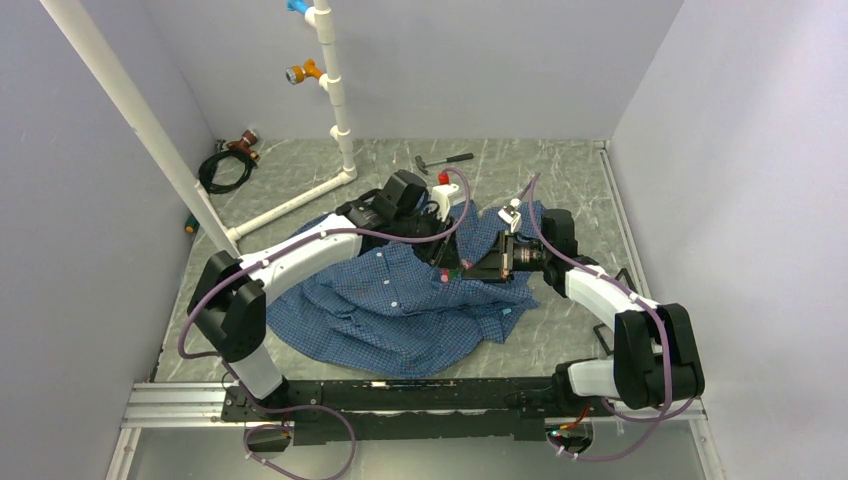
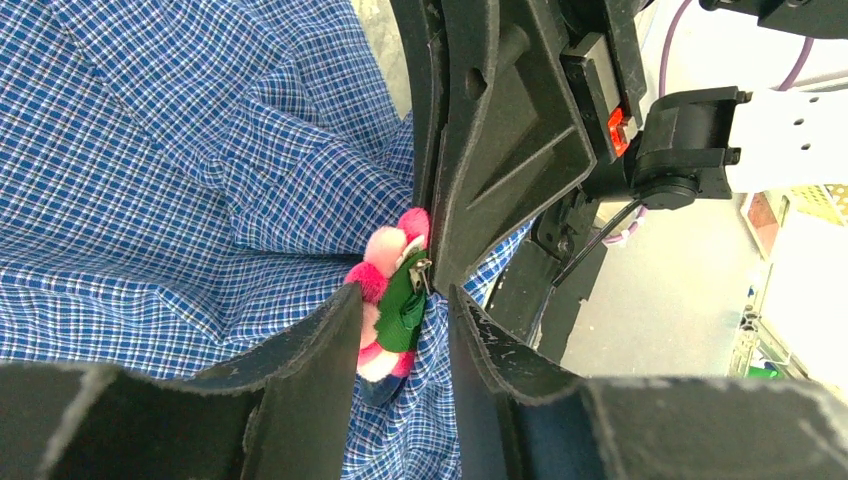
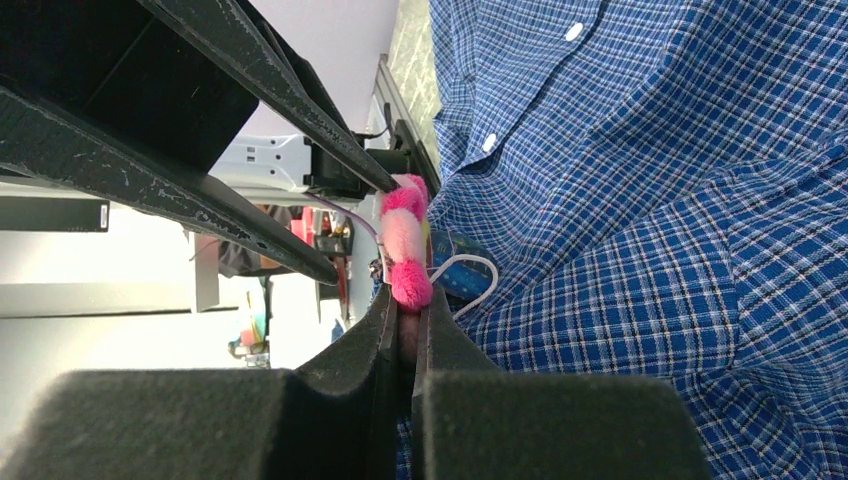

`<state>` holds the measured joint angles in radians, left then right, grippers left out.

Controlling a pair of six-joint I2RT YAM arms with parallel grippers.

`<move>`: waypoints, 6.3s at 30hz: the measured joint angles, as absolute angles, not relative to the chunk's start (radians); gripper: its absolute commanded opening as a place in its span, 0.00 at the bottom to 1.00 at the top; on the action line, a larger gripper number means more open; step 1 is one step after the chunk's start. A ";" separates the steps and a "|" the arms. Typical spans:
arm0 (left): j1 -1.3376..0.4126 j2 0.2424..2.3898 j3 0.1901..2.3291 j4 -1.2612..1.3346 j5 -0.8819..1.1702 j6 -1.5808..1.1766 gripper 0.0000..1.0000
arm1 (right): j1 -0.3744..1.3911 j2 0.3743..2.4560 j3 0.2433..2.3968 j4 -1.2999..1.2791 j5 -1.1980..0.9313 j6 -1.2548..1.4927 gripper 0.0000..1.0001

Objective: Remove the brooch from the garment
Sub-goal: Remove the brooch from the clothes.

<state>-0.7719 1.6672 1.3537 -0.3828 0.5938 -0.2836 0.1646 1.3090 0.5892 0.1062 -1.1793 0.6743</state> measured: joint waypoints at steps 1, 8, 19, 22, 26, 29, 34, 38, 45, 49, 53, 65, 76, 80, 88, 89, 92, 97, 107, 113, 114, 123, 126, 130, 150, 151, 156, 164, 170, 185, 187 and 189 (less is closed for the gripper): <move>-0.774 1.668 1.354 -0.382 0.591 -0.284 0.41 | 0.165 1.309 0.589 0.106 -1.179 0.675 0.00; -0.777 1.696 1.357 -0.379 0.580 -0.298 0.36 | 0.164 1.309 0.589 0.106 -1.179 0.678 0.00; -0.777 1.717 1.370 -0.372 0.582 -0.317 0.38 | 0.160 1.311 0.588 0.106 -1.171 0.681 0.00; -0.777 1.717 1.370 -0.371 0.582 -0.320 0.42 | 0.157 1.311 0.588 0.107 -1.171 0.682 0.00; -0.780 1.717 1.370 -0.366 0.587 -0.326 0.44 | 0.157 1.311 0.588 0.108 -1.171 0.685 0.00; -0.781 1.717 1.370 -0.363 0.589 -0.327 0.40 | 0.157 1.311 0.588 0.112 -1.172 0.685 0.00; -0.781 1.717 1.369 -0.364 0.584 -0.324 0.34 | 0.156 1.311 0.588 0.114 -1.179 0.686 0.00; -0.783 1.716 1.369 -0.364 0.576 -0.314 0.30 | 0.154 1.311 0.588 0.114 -1.179 0.691 0.00; -0.790 1.717 1.369 -0.365 0.560 -0.298 0.20 | 0.151 1.311 0.577 0.121 -1.179 0.701 0.00; -0.792 1.716 1.369 -0.364 0.559 -0.297 0.20 | 0.149 1.311 0.577 0.119 -1.179 0.700 0.00; -0.791 1.716 1.369 -0.363 0.558 -0.297 0.22 | 0.144 1.311 0.577 0.107 -1.179 0.688 0.00; -0.781 1.673 1.350 -0.375 0.546 -0.302 0.47 | 0.132 1.311 0.579 0.072 -1.163 0.633 0.00; -0.754 1.652 1.340 -0.352 0.624 -0.311 0.33 | 0.130 1.311 0.579 0.071 -1.153 0.621 0.00; -0.753 1.652 1.328 -0.341 0.636 -0.313 0.27 | 0.130 1.311 0.579 0.078 -1.156 0.623 0.00; -0.754 1.652 1.328 -0.313 0.667 -0.327 0.20 | 0.130 1.311 0.579 0.091 -1.171 0.628 0.00; -0.754 1.654 1.328 -0.311 0.670 -0.327 0.20 | 0.130 1.311 0.579 0.098 -1.176 0.630 0.00; -0.758 1.663 1.328 -0.302 0.680 -0.331 0.19 | 0.130 1.311 0.579 0.122 -1.188 0.643 0.00; -0.767 1.688 1.324 -0.296 0.688 -0.336 0.18 | 0.130 1.311 0.579 0.147 -1.198 0.658 0.00; -0.782 1.693 1.323 -0.295 0.691 -0.330 0.26 | 0.130 1.311 0.579 0.147 -1.196 0.662 0.00; -0.756 1.671 1.325 -0.313 0.657 -0.311 0.30 | 0.130 1.311 0.579 0.148 -1.196 0.665 0.00; -0.751 1.666 1.327 -0.321 0.644 -0.303 0.30 | 0.130 1.311 0.579 0.149 -1.196 0.666 0.00; -0.747 1.663 1.335 -0.344 0.577 -0.267 0.45 | 0.130 1.311 0.579 0.168 -1.197 0.691 0.00; -0.750 1.663 1.335 -0.345 0.577 -0.267 0.46 | 0.130 1.311 0.579 0.170 -1.197 0.692 0.00; -0.754 1.663 1.337 -0.345 0.577 -0.268 0.44 | 0.130 1.311 0.579 0.171 -1.198 0.692 0.00; -0.786 1.685 1.366 -0.342 0.574 -0.272 0.38 | 0.130 1.311 0.578 0.173 -1.205 0.692 0.00; -0.787 1.688 1.366 -0.342 0.571 -0.272 0.36 | 0.130 1.311 0.578 0.173 -1.206 0.693 0.00; -0.789 1.699 1.370 -0.342 0.558 -0.272 0.27 | 0.130 1.311 0.577 0.172 -1.206 0.700 0.00; -0.791 1.699 1.370 -0.341 0.552 -0.271 0.33 | 0.130 1.311 0.577 0.170 -1.206 0.707 0.00; -0.794 1.699 1.370 -0.341 0.554 -0.271 0.34 | 0.130 1.311 0.577 0.170 -1.206 0.711 0.00; -0.795 1.699 1.369 -0.332 0.556 -0.257 0.06 | 0.130 1.311 0.572 0.173 -1.210 0.723 0.00; -0.796 1.699 1.369 -0.332 0.556 -0.256 0.01 | 0.130 1.311 0.571 0.175 -1.210 0.727 0.00; -0.796 1.699 1.369 -0.332 0.556 -0.256 0.00 | 0.130 1.311 0.571 0.175 -1.210 0.730 0.00</move>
